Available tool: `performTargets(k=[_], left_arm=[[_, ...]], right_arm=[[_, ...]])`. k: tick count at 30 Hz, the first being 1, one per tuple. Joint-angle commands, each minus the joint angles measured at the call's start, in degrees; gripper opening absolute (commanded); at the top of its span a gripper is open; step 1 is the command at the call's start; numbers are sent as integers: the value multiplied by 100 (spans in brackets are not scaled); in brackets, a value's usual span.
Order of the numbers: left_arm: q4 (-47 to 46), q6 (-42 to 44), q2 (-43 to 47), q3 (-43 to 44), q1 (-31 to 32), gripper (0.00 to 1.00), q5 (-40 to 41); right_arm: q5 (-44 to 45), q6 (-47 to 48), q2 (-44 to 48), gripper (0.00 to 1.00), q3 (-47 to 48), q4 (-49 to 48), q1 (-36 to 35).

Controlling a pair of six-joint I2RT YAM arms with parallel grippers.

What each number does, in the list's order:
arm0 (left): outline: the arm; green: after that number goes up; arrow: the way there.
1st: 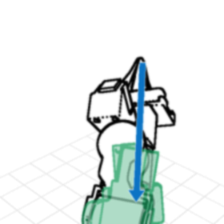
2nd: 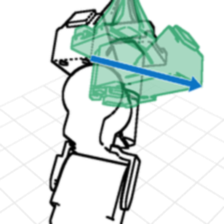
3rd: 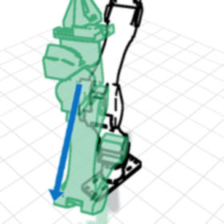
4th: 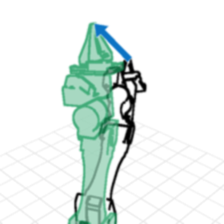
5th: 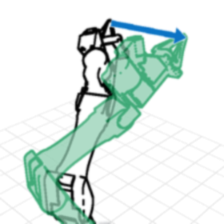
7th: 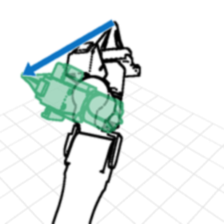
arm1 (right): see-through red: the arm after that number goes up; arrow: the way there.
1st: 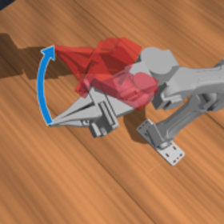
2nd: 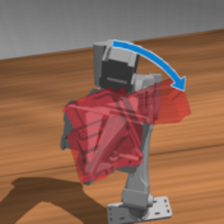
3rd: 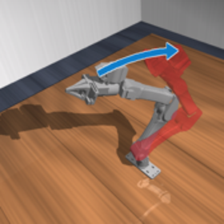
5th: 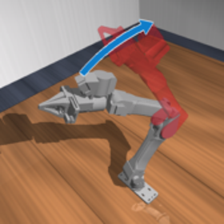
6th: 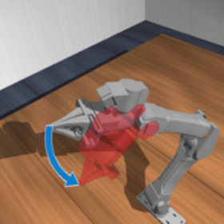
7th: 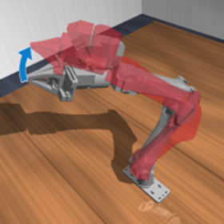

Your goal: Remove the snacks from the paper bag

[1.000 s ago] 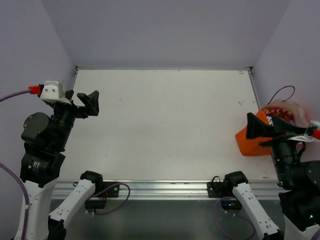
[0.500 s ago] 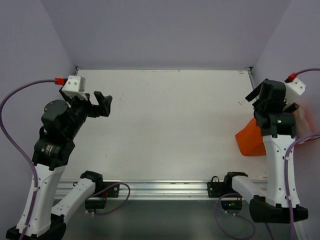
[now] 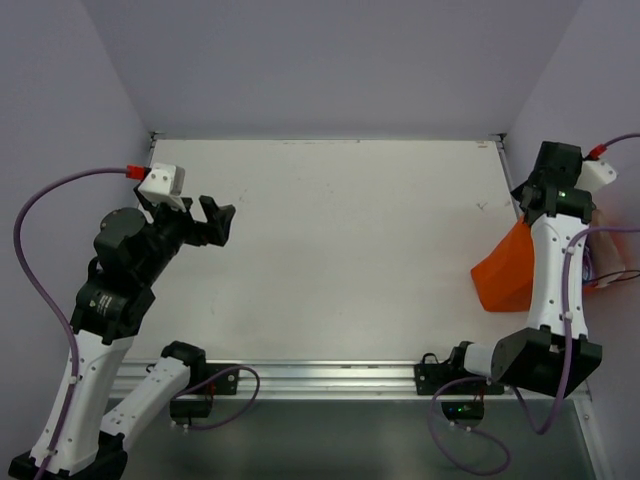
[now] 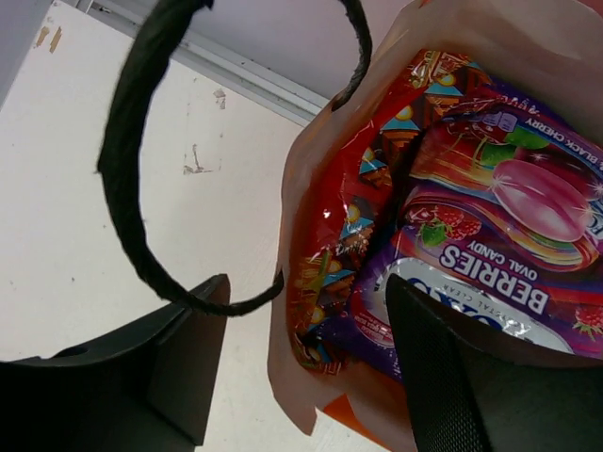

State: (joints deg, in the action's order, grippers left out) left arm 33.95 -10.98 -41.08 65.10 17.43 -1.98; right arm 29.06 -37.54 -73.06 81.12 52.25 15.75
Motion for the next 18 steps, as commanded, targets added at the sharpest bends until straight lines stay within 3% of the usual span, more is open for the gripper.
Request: performTargets(k=[1, 6, 7, 11, 13, 18], left_arm=[[-170, 17, 74, -32, 41, 100, -66], [-144, 79, 65, -68, 76, 100, -4], [-135, 96, 56, -59, 76, 100, -4], [-100, 158, 12, 2, 85, 100, 13], [-73, 175, -40, 37, 85, 100, 40], [-47, 175, -225, 169, 85, 100, -57]], right_arm=[[-111, -69, -129, 69, 97, -285, 34], [-128, -87, -227, 47, -69, -346, 42], [-163, -61, -174, 34, -122, -408, 51], [-453, 194, 28, 1, -334, -584, 25], [-690, 264, 133, 0, -430, -654, -63], [-454, 423, 266, 0, -317, -558, -1151]])
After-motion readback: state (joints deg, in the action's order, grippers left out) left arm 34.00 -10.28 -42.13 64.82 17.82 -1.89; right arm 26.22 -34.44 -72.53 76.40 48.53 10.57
